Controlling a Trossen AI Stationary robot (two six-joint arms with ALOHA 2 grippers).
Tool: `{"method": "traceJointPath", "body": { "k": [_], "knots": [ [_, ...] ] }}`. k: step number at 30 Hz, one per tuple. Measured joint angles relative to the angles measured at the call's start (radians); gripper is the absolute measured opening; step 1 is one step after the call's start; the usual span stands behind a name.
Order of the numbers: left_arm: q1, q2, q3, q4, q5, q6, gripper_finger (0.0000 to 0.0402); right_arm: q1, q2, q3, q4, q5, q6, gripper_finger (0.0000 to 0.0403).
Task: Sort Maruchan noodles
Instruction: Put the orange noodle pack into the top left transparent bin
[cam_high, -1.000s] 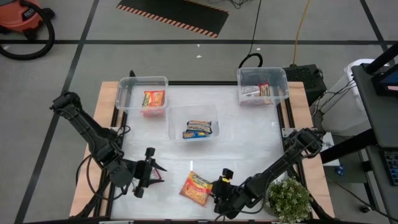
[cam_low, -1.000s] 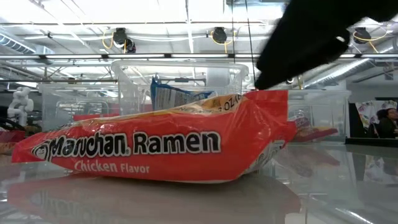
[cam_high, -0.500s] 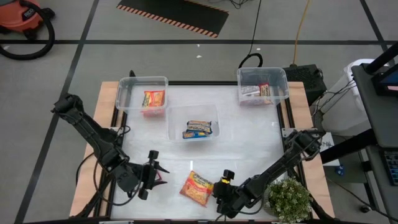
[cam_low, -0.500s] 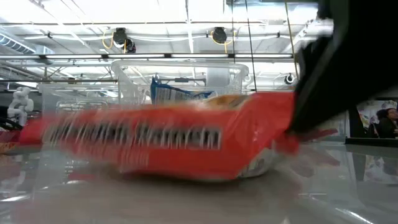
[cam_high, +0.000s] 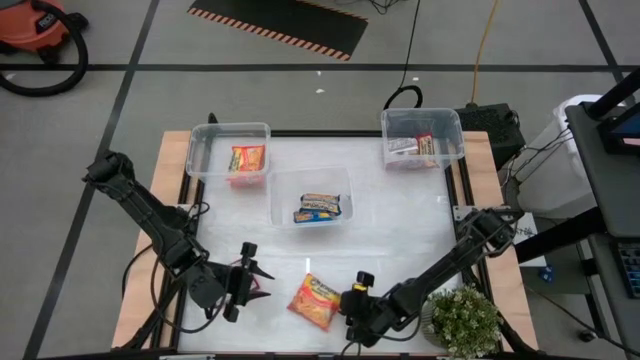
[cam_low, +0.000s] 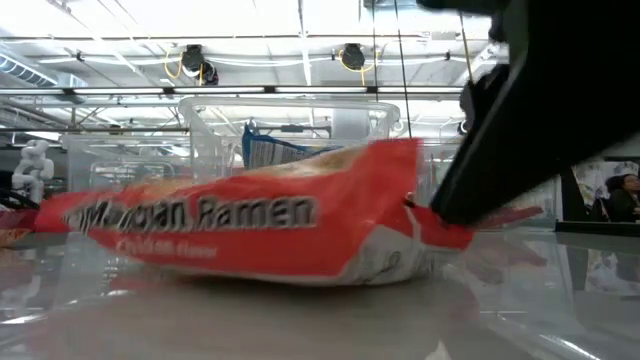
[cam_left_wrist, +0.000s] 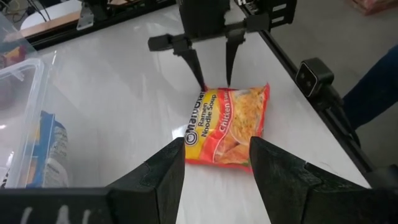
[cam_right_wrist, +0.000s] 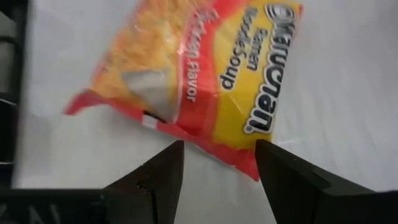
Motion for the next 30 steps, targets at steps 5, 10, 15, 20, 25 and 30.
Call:
{"method": "traceJointPath", "body": {
  "k": [5, 10, 15, 20, 25, 30],
  "knots": [
    [0.000, 0.000, 0.000, 0.000, 0.000, 0.002, 0.0186, 0.002, -0.022, 0.001, -0.014, 0.003, -0.008, 0.0194],
    [0.002, 0.000, 0.000, 0.003, 0.001, 0.016, 0.0186, -0.007, -0.022, 0.001, -0.068, 0.006, -0.004, 0.0215],
    [0.002, 0.000, 0.000, 0.003, 0.001, 0.049, 0.0186, -0.018, -0.022, 0.001, -0.096, 0.033, -0.011, 0.0244],
    [0.002, 0.000, 0.000, 0.004, 0.001, 0.071, 0.0186, -0.033, 0.014, 0.001, -0.068, -0.030, -0.030, 0.0252],
    [0.003, 0.001, 0.000, 0.005, 0.001, 0.079, 0.0186, -0.050, 0.042, 0.001, -0.017, -0.056, -0.097, 0.0220],
    [0.003, 0.001, 0.000, 0.007, 0.001, 0.095, 0.0186, -0.057, 0.036, 0.002, 0.003, -0.086, -0.113, 0.0149]
  ]
}}
